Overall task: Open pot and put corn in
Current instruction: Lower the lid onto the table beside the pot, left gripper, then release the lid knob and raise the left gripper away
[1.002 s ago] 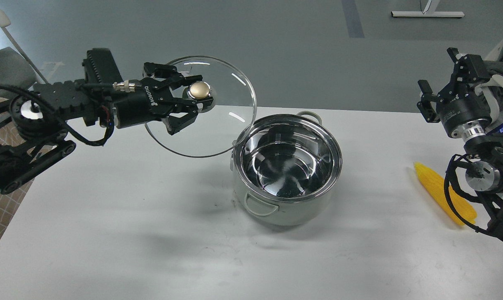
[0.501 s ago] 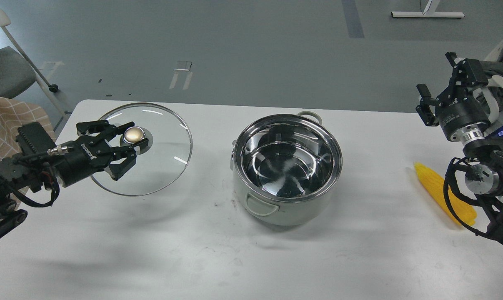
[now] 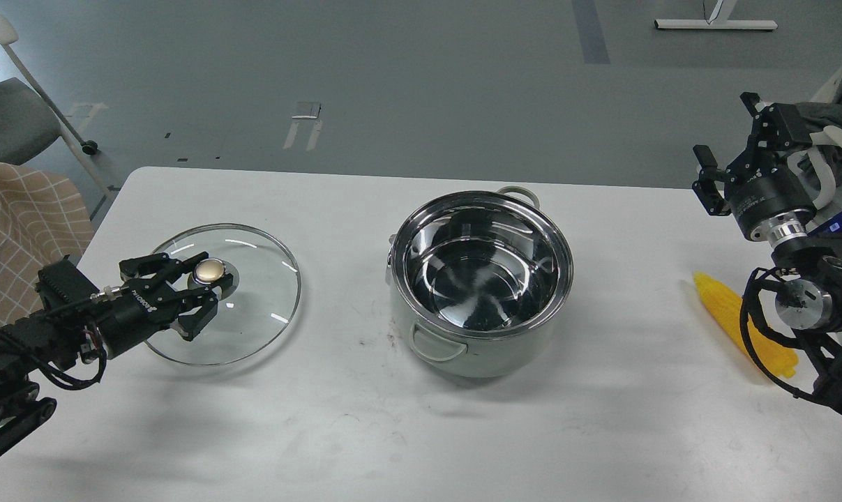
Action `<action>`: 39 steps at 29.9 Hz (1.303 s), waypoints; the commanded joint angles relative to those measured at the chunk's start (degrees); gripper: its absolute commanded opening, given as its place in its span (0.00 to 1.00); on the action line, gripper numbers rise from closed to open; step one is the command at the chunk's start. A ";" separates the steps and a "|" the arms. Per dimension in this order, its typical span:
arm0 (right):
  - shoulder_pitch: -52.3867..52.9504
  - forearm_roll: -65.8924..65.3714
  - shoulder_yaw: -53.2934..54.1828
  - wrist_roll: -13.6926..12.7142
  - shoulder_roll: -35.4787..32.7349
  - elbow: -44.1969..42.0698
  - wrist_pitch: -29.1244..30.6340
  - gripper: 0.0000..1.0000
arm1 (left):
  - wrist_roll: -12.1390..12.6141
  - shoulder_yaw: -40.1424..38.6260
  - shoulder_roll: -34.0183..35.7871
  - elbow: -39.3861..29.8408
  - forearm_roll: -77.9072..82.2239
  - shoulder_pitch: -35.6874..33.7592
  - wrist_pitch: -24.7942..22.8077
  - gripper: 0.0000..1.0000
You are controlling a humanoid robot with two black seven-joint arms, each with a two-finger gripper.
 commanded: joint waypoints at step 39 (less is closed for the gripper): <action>0.18 -0.31 -0.17 0.00 -1.73 0.95 0.00 1.00 | -0.01 -1.58 0.05 0.23 -8.88 -1.87 0.94 0.94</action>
